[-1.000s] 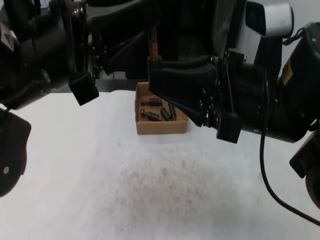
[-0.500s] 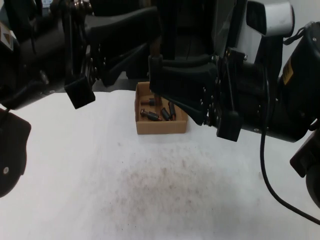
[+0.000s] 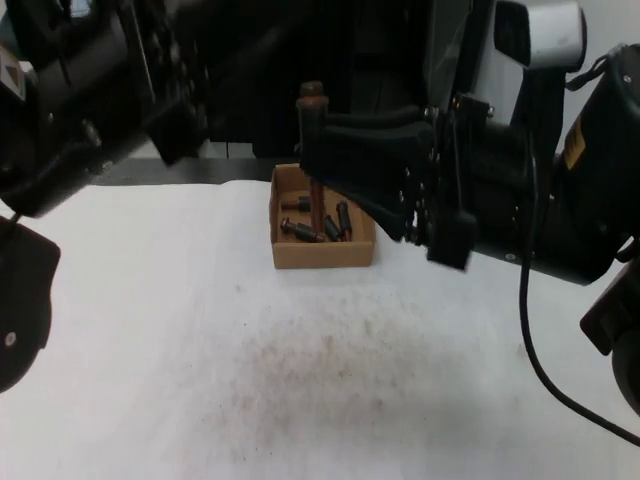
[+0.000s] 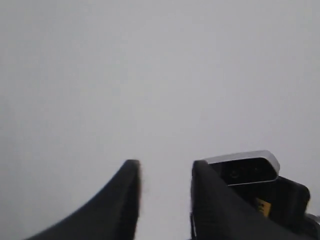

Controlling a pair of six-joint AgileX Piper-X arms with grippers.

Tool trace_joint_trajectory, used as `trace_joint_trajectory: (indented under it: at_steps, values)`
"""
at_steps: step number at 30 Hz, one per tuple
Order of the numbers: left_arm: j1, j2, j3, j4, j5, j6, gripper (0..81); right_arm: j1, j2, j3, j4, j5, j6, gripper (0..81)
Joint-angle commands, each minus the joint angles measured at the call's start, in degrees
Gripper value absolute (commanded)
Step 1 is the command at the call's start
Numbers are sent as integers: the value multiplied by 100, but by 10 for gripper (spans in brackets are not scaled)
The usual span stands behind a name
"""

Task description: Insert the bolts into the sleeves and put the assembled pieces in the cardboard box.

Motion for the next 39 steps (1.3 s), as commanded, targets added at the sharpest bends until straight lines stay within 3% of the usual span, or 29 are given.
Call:
trace_joint_trajectory:
  at_steps: [1,4,7,10,18,23,30,39]
  values:
    - [103,-21,-30,-65,-136,65,4,-75,-33,-192,376,785,6,9]
    - [282,-21,-30,140,-136,80,3,-224,-33,-613,1744,1424,-485,9]
    - [425,-21,-30,673,-129,117,3,-516,198,-1364,3968,2023,-1070,9]
    - [475,-21,-30,1786,-396,323,3,-845,771,-2245,5192,2058,-1208,9]
    - [475,-180,-30,5396,-2002,1477,3,-1063,2833,-4295,6096,2058,-1253,9]
    - [475,-371,-30,6810,-2224,2029,3,-1063,4039,-5598,6795,2058,-1292,9]
    - [475,-529,-30,7198,-2224,2145,3,-1063,5226,-6804,7136,2532,-1429,9]
    - [475,-546,-30,7309,-2224,2145,3,-1147,5938,-7405,7310,2997,-1550,9]
